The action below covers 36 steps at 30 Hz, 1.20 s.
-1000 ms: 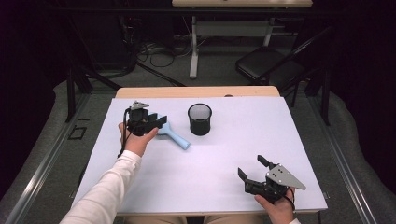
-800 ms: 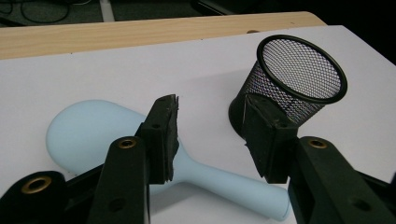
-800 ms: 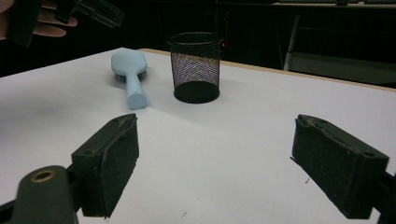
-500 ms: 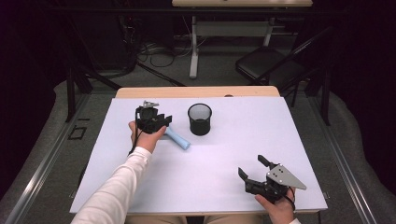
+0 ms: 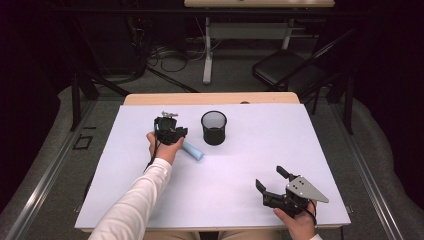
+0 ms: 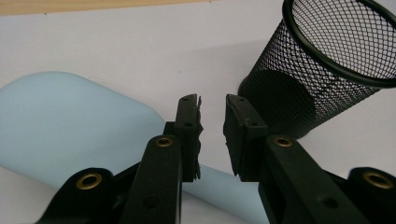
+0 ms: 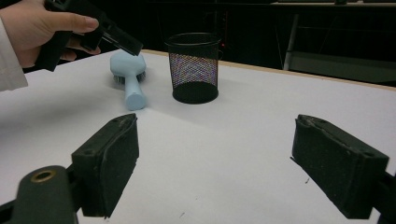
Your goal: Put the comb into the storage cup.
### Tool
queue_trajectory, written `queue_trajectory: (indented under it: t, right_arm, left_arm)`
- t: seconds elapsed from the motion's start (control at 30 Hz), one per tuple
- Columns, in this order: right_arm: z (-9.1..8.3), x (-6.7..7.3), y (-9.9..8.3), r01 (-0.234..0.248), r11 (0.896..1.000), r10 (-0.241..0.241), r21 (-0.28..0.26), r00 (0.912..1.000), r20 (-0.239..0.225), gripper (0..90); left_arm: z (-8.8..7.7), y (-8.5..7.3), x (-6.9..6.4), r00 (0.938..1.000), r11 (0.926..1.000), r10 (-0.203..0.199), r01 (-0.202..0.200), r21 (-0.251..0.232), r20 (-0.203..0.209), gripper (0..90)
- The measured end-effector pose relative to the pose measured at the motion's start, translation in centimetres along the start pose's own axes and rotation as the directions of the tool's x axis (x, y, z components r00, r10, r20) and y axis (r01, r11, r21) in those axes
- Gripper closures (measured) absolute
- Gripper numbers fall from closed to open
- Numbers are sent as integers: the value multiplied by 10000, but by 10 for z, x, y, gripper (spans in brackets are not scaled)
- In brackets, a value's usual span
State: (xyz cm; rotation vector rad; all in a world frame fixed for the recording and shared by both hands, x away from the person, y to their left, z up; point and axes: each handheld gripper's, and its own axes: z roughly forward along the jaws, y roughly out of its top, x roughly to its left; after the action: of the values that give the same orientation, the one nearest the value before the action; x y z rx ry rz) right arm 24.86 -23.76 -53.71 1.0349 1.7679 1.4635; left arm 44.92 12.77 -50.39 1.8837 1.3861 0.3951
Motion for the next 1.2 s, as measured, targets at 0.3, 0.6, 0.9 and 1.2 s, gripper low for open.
queue_trajectory:
  t: [0.3,0.6,0.9,1.2]
  right_arm:
    - [0,-1,0,65,10000,-65,21,10000,-13,144]
    - [-1,-2,0,12,10000,-12,-10,10000,-18,144]
    - [-1,-2,0,35,10000,-36,-19,10000,-28,144]
    - [-1,-3,0,55,10000,-56,-49,10000,-31,144]
  left_arm:
    - [12,-4,-4,9997,9989,-222,221,424,24,844]
    - [26,-10,-13,9998,9957,-123,109,923,152,900]
    - [36,-15,-22,9998,9907,18,-42,1358,183,900]
    - [42,-20,-30,9995,9863,278,-303,1621,173,900]
